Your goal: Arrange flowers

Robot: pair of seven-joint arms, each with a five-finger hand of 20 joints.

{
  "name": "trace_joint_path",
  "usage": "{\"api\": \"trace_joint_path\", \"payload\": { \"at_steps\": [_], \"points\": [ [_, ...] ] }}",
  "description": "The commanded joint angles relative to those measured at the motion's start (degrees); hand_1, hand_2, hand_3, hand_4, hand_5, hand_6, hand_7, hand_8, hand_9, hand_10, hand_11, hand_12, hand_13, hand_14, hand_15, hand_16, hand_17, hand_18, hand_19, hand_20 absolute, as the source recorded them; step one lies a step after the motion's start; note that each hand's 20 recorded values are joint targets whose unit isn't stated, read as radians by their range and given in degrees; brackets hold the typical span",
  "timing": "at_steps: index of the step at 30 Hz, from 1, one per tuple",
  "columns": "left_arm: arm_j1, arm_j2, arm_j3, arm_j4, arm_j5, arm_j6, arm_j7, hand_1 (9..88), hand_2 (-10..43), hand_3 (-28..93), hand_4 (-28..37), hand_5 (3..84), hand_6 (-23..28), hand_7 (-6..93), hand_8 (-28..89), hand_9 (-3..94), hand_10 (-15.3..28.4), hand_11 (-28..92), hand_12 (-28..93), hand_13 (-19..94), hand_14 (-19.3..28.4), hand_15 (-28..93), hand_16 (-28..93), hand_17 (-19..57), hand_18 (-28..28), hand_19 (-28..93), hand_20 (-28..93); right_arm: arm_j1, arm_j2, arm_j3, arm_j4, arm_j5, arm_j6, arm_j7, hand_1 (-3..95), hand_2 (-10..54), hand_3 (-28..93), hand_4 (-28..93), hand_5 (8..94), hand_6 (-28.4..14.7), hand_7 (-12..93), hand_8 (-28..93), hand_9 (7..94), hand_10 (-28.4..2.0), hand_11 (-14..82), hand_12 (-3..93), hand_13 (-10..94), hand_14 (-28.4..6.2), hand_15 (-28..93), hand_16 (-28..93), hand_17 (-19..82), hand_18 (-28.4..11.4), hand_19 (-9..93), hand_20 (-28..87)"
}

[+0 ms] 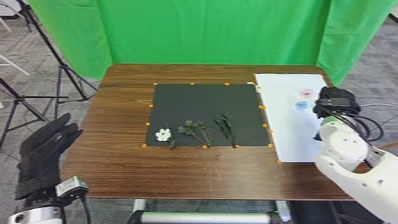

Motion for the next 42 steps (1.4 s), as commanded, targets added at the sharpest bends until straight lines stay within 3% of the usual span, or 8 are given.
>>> {"api": "trace_joint_path", "payload": {
  "at_steps": [1, 5, 11, 13, 19, 25, 29, 42],
  "points": [
    [1.12, -0.48, -0.56, -0.39, 0.42, -0.55, -0.60, 26.2, 4.1, 84, -17.2, 40.7, 10.0, 17.9, -11, 37.0, 20.0, 38, 8, 25, 27.1, 63, -16, -9.0, 21.7, 57, 2, 7.22, -1.98, -5.49, -5.16, -1.83, 0.86, -6.01, 56.7, -9.5, 75, -28, 80.1, -2.5, 24, 7, 89.9, -7.9, 18.4, 33.1, 85, -4.4, 78, 20, 45, -17.8, 93, -6],
    [1.18, -1.08, -0.92, -0.45, 1.00, -0.79, -1.15, 26.2, 4.1, 84, -17.2, 40.7, 10.0, 17.9, -11, 37.1, 20.0, 37, 8, 25, 27.1, 62, -16, -9.0, 21.8, 57, 2, 10.75, -4.81, -8.44, -4.98, -2.71, 0.11, -9.76, 56.5, -9.5, 75, -28, 80.1, -2.4, 25, 7, 89.9, -7.6, 18.3, 33.5, 86, -4.3, 78, 20, 44, -17.6, 93, -6],
    [1.75, -0.09, -0.81, -0.43, 0.05, -0.10, -0.66, 26.1, 4.1, 84, -17.3, 40.7, 10.0, 17.9, -11, 37.0, 20.0, 37, 8, 25, 27.1, 63, -16, -9.1, 21.7, 57, 2, 16.59, -8.58, -15.15, -5.18, -2.19, -0.21, -11.77, 56.3, -9.5, 76, -28, 80.1, -2.2, 25, 7, 90.0, -7.5, 18.1, 33.8, 85, -4.1, 78, 21, 44, -17.5, 93, -6],
    [1.70, -0.72, -1.21, -0.45, 0.67, -0.54, -1.40, 26.0, 4.1, 84, -17.3, 40.7, 10.0, 17.8, -11, 37.0, 20.0, 37, 8, 25, 27.1, 63, -16, -9.0, 21.7, 57, 2, 17.42, -10.36, -16.23, -4.89, -2.39, -0.58, -13.12, 56.2, -9.5, 76, -28, 80.1, -2.1, 25, 7, 90.0, -7.5, 18.0, 33.9, 85, -4.1, 78, 21, 43, -17.5, 93, -6],
    [1.54, -0.14, -1.24, -0.50, 0.09, -0.25, -1.02, 26.1, 4.1, 83, -17.3, 40.7, 10.0, 17.8, -11, 37.0, 19.9, 37, 8, 25, 27.1, 63, -16, -9.0, 21.7, 57, 2, 22.66, -14.75, -24.07, -2.77, -2.43, 0.81, -14.00, 56.0, -9.5, 76, -28, 80.1, -1.9, 25, 7, 90.1, -7.3, 18.0, 34.1, 85, -3.9, 78, 21, 43, -17.3, 93, -7],
    [0.99, -1.51, -1.85, -0.41, 1.72, -1.31, -2.52, 26.0, 4.0, 83, -17.2, 40.7, 10.0, 17.8, -11, 37.0, 19.9, 37, 8, 25, 27.1, 62, -16, -9.0, 21.7, 57, 2, 24.11, -18.70, -27.01, -0.95, -2.77, 0.23, -15.09, 55.8, -9.5, 76, -28, 80.0, -1.7, 25, 7, 90.2, -7.2, 17.8, 34.2, 85, -3.9, 78, 21, 42, -17.3, 93, -8],
    [1.11, -1.02, -1.70, -0.27, 1.20, -1.21, -2.02, 25.9, 3.9, 84, -17.2, 40.7, 10.0, 17.8, -11, 37.0, 19.9, 37, 8, 25, 27.1, 63, -16, -9.0, 21.7, 57, 3, 27.00, -20.77, -31.00, 0.48, -3.23, 0.62, -14.49, 55.8, -9.5, 76, -28, 80.0, -1.6, 25, 7, 90.2, -7.2, 17.9, 34.2, 85, -3.8, 78, 21, 42, -17.3, 93, -8],
    [-1.36, -2.76, -1.67, 0.45, 3.66, -3.40, -4.22, 25.9, 3.9, 84, -17.3, 40.7, 10.1, 17.8, -11, 37.0, 19.9, 38, 8, 25, 27.2, 63, -16, -9.0, 21.8, 57, 3, 30.80, -28.55, -36.21, 5.40, -3.82, 0.72, -15.34, 55.3, -9.5, 76, -28, 79.9, -1.3, 26, 6, 90.2, -7.1, 18.1, 34.2, 85, -3.9, 78, 22, 42, -17.2, 93, -10]
  ]
}}
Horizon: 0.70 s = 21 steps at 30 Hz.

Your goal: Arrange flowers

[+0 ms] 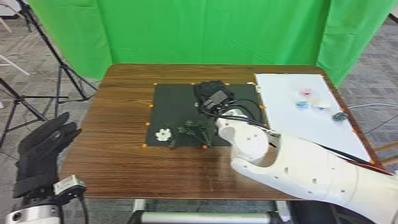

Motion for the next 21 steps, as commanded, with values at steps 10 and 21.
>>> {"api": "trace_joint_path", "payload": {
  "at_steps": [10, 21],
  "points": [
    [-2.72, -2.82, 0.44, 1.09, 3.41, -3.62, -2.97, 25.9, 3.8, 84, -17.3, 40.7, 10.0, 17.8, -11, 37.1, 19.9, 38, 8, 26, 27.2, 63, -16, -9.0, 21.8, 58, 3, 0.47, -10.29, 0.03, 5.16, -2.99, 0.04, -2.58, 55.0, -9.5, 76, -28, 79.9, -1.2, 26, 6, 90.1, -7.1, 18.5, 34.0, 85, -4.0, 78, 22, 41, -17.1, 93, -11],
    [-5.69, -2.77, 1.77, 2.13, 3.58, -4.18, -2.90, 26.0, 3.9, 83, -17.2, 40.7, 10.0, 17.8, -11, 37.1, 19.9, 37, 8, 26, 27.2, 63, -16, -9.0, 21.9, 58, 3, -9.37, -17.10, 9.85, 8.56, -11.12, -5.13, -9.55, 54.7, -9.5, 76, -28, 79.9, -1.0, 26, 6, 90.1, -7.0, 18.8, 34.0, 85, -4.1, 78, 22, 41, -17.0, 93, -12]
  ]
}}
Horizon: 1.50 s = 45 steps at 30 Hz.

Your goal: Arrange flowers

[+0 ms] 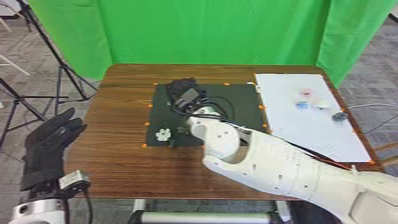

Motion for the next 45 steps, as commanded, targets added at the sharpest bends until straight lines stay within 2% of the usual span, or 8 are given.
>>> {"api": "trace_joint_path", "payload": {
  "at_steps": [1, 5, 10, 14, 26, 32, 40, 45],
  "points": [
    [-1.74, -0.25, 0.64, 0.57, 0.51, -0.98, -0.40, 26.0, 3.9, 83, -17.2, 40.7, 10.0, 17.8, -11, 37.1, 20.0, 37, 8, 26, 27.2, 63, -16, -9.0, 21.9, 58, 3, -8.37, -5.53, 7.32, 1.47, -7.23, -4.38, -5.28, 54.7, -9.5, 76, -28, 79.9, -1.0, 26, 6, 90.1, -7.0, 18.8, 34.0, 85, -4.1, 78, 22, 41, -17.0, 93, -12],
    [-2.54, -0.11, 0.95, 0.96, 0.58, -1.51, -0.60, 26.0, 3.9, 83, -17.3, 40.7, 10.0, 17.9, -11, 37.1, 19.9, 38, 8, 26, 27.2, 63, -16, -9.0, 21.8, 58, 3, -8.98, -6.03, 7.11, 1.90, -7.02, -4.86, -4.33, 54.7, -9.5, 76, -28, 80.0, -0.9, 26, 5, 90.0, -6.9, 18.8, 33.9, 85, -4.1, 78, 22, 40, -17.0, 93, -13],
    [-3.07, -0.51, 1.00, 1.21, 0.84, -1.87, -1.07, 26.0, 3.8, 84, -17.2, 40.7, 10.0, 17.8, -11, 37.1, 19.9, 38, 8, 26, 27.2, 63, -16, -9.0, 21.8, 58, 3, -11.07, -6.90, 8.83, 2.34, -8.65, -6.00, -5.22, 54.7, -9.5, 76, -28, 80.0, -0.9, 26, 5, 90.1, -7.0, 18.9, 33.9, 85, -4.1, 77, 22, 40, -16.9, 93, -13],
    [-3.15, -0.57, 0.97, 1.19, 0.95, -2.04, -1.28, 26.0, 3.8, 83, -17.2, 40.8, 10.0, 17.8, -11, 37.1, 19.9, 38, 8, 25, 27.2, 63, -16, -9.0, 21.8, 58, 3, -11.75, -7.37, 9.64, 2.75, -9.74, -6.53, -5.71, 54.6, -9.5, 76, -28, 79.9, -0.8, 26, 5, 90.0, -6.9, 19.0, 33.9, 85, -4.1, 77, 22, 40, -17.0, 93, -13],
    [-5.05, -0.25, 1.85, 1.67, 1.35, -2.74, -2.00, 26.1, 3.9, 84, -17.1, 40.7, 10.0, 17.8, -11, 37.1, 19.9, 38, 8, 26, 27.2, 63, -16, -9.0, 21.8, 58, 3, -10.28, -7.62, 8.70, 3.97, -9.20, -6.52, -4.44, 54.2, -9.5, 76, -28, 79.4, -0.7, 26, 5, 89.6, -6.9, 19.1, 34.0, 84, -4.4, 77, 22, 40, -17.0, 93, -13],
    [-5.48, -0.49, 2.07, 1.82, 1.65, -3.22, -2.41, 26.1, 3.9, 84, -17.0, 40.7, 10.0, 17.9, -11, 37.0, 19.9, 37, 8, 26, 27.2, 63, -16, -9.0, 21.8, 58, 3, -8.65, -7.54, 7.23, 4.64, -7.65, -5.93, -2.31, 53.2, -9.5, 76, -28, 78.4, -1.3, 26, 5, 88.3, -7.1, 18.6, 33.9, 83, -4.4, 77, 22, 39, -17.1, 93, -14],
    [-5.32, -0.54, 2.22, 1.77, 1.49, -2.88, -2.19, 26.2, 3.9, 84, -17.0, 40.7, 10.0, 17.9, -11, 37.1, 19.9, 38, 8, 25, 27.2, 63, -16, -9.0, 21.8, 58, 3, -10.16, -8.78, 9.61, 4.80, -9.33, -7.74, -2.61, 49.1, -9.5, 75, -28, 74.6, -3.3, 25, 4, 83.8, -8.6, 20.8, 31.5, 81, -5.3, 77, 21, 37, -17.3, 92, -14],
    [-5.48, -0.04, 2.57, 1.88, 1.29, -2.57, -2.02, 26.2, 3.9, 84, -16.9, 40.8, 10.0, 17.9, -11, 37.0, 19.9, 38, 8, 25, 27.2, 63, -16, -9.0, 21.7, 58, 3, -11.16, -9.83, 11.75, 4.99, -10.78, -9.62, -3.37, 46.3, -9.5, 77, -28, 71.9, -4.5, 24, 4, 80.6, -9.9, 22.8, 30.1, 79, -6.0, 77, 21, 36, -17.7, 92, -14]
  ]
}}
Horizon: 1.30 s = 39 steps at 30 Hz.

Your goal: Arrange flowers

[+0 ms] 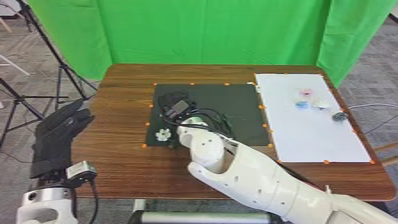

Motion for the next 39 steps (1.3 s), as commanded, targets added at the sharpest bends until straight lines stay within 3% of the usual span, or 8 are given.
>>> {"api": "trace_joint_path", "payload": {
  "at_steps": [1, 9, 10, 14, 20, 29, 35, 39],
  "points": [
    [0.28, 0.12, 0.60, 0.13, 0.08, 0.01, 0.11, 26.2, 3.9, 84, -16.9, 40.8, 10.0, 17.9, -11, 37.1, 19.9, 38, 8, 25, 27.2, 63, -16, -9.0, 21.7, 58, 3, -1.98, -2.40, 4.34, 0.33, -3.60, -3.44, -1.55, 45.9, -9.5, 77, -28, 71.7, -4.6, 24, 4, 79.8, -10.3, 23.7, 29.6, 79, -6.2, 77, 21, 36, -17.8, 92, -14],
    [-0.20, -0.13, 0.67, 0.27, 0.37, -0.53, -0.48, 26.4, 3.7, 84, -16.8, 40.8, 10.1, 17.9, -11, 37.1, 19.9, 38, 8, 25, 27.2, 63, -16, -9.0, 21.7, 58, 3, -7.91, -6.66, 13.15, 0.15, -11.01, -8.88, -8.21, 42.6, -9.5, 79, -28, 69.8, -5.1, 22, 1, 75.9, -12.3, 28.2, 25.1, 77, -6.9, 78, 20, 34, -18.4, 91, -13],
    [-0.28, -0.08, 0.72, 0.30, 0.47, -0.42, -0.45, 26.4, 3.6, 84, -16.8, 40.8, 10.1, 18.0, -11, 37.1, 19.9, 38, 8, 25, 27.2, 63, -16, -9.0, 21.7, 58, 3, -2.84, -2.86, 4.51, -0.78, -3.00, -5.92, -1.29, 42.4, -9.5, 79, -28, 69.6, -5.1, 22, 0, 75.5, -12.5, 28.8, 24.6, 76, -7.0, 78, 20, 34, -18.4, 91, -13],
    [-0.09, -0.16, 0.50, 0.22, 0.59, -0.50, -0.65, 26.5, 3.6, 84, -16.6, 40.8, 10.1, 18.0, -11, 37.1, 19.9, 38, 8, 25, 27.2, 63, -16, -9.0, 21.7, 58, 3, -2.01, -2.37, 3.12, -1.21, -1.08, -6.64, -0.13, 40.5, -9.5, 81, -28, 68.4, -5.2, 23, -11, 73.4, -14.2, 32.2, 20.9, 75, -7.3, 78, 19, 33, -18.6, 90, -12],
    [-0.03, -0.33, 0.42, 0.19, 0.71, -0.73, -1.02, 26.8, 3.3, 84, -16.4, 40.8, 10.1, 18.0, -11, 37.0, 19.9, 38, 8, 25, 27.2, 63, -16, -9.0, 21.7, 58, 3, -3.75, -3.48, 5.18, -1.47, -2.74, -8.42, -1.46, 38.6, -9.5, 79, -28, 66.3, -6.4, 22, -11, 70.4, -15.6, 33.6, 19.4, 74, -8.0, 79, 19, 32, -19.0, 90, -12],
    [0.01, -0.34, 0.30, 0.14, 1.06, -1.13, -1.53, 27.0, 3.1, 84, -16.0, 40.9, 10.2, 17.9, -11, 37.0, 19.9, 38, 8, 25, 27.2, 63, -16, -9.0, 21.7, 58, 3, -1.90, -2.63, 2.91, -1.04, -1.53, -6.61, 0.38, 37.9, -9.5, 79, -28, 65.4, -7.3, 21, -11, 69.1, -16.3, 34.0, 18.8, 73, -8.4, 79, 19, 31, -19.4, 89, -11],
    [0.21, 0.06, 0.31, 0.18, 0.67, -0.82, -0.95, 27.2, 3.1, 83, -16.0, 40.9, 10.2, 17.8, -11, 37.0, 19.9, 38, 8, 26, 27.2, 63, -16, -9.0, 21.7, 57, 3, -0.43, -1.85, 1.21, -1.34, -0.57, -6.11, 1.54, 37.6, -9.5, 79, -28, 65.1, -7.6, 21, -11, 68.7, -16.5, 34.1, 18.7, 73, -8.8, 79, 18, 31, -19.6, 89, -11],
    [2.74, 0.35, -0.76, -0.71, -0.09, 0.45, 0.31, 27.1, 3.0, 83, -15.9, 41.0, 10.2, 17.9, -11, 37.1, 19.9, 38, 8, 25, 27.2, 63, -16, -9.0, 21.7, 57, 3, -0.69, -1.48, 2.16, -2.76, -1.62, -8.02, -0.21, 37.3, -9.5, 79, -28, 64.0, -7.8, 21, -11, 68.0, -16.7, 34.2, 18.7, 72, -9.1, 79, 18, 31, -19.7, 89, -10]
  ]
}}
